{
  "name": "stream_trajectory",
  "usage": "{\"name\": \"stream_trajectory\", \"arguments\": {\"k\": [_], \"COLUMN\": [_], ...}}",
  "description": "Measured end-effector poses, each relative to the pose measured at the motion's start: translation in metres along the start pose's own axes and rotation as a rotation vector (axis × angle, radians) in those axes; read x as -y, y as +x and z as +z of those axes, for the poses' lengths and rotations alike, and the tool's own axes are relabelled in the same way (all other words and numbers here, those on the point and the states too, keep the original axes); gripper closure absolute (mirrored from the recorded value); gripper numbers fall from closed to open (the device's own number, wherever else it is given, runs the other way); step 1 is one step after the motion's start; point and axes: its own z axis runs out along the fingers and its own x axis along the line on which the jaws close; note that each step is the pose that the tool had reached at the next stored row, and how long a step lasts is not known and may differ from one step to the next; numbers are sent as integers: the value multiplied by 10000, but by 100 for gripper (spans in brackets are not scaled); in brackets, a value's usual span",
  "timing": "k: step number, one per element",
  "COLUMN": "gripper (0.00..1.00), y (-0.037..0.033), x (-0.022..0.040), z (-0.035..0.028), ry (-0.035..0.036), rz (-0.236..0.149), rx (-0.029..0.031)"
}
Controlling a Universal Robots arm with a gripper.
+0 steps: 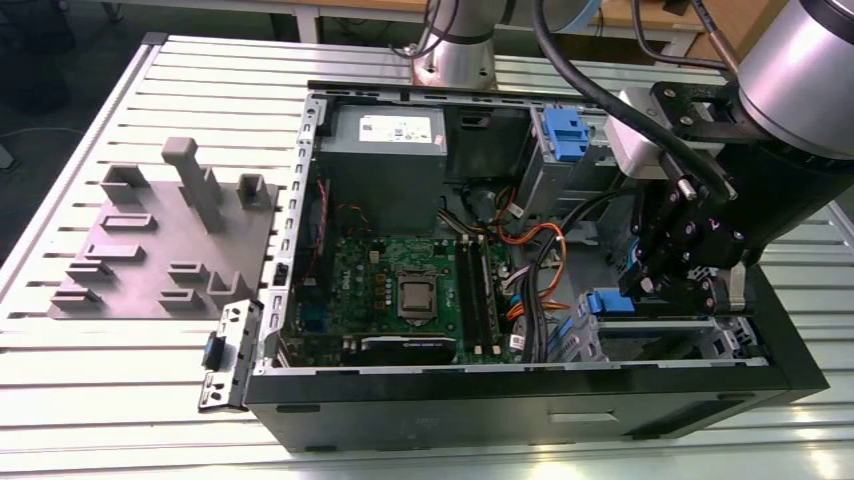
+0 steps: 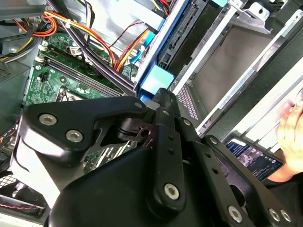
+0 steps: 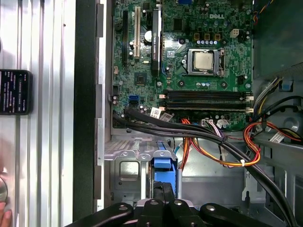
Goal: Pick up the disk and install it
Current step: 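Insert the first disk wire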
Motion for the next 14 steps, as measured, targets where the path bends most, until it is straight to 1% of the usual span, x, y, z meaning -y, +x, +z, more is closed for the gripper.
{"name": "stream_trajectory", "arguments": {"k": [5,12,14], "gripper": [89,89,89], "y": [0,-1,-1], "x": [11,112,122], "z": [0,0,0], "ry": [0,0,0], "rz": [-1,-1,0], "rx": [0,0,0]}}
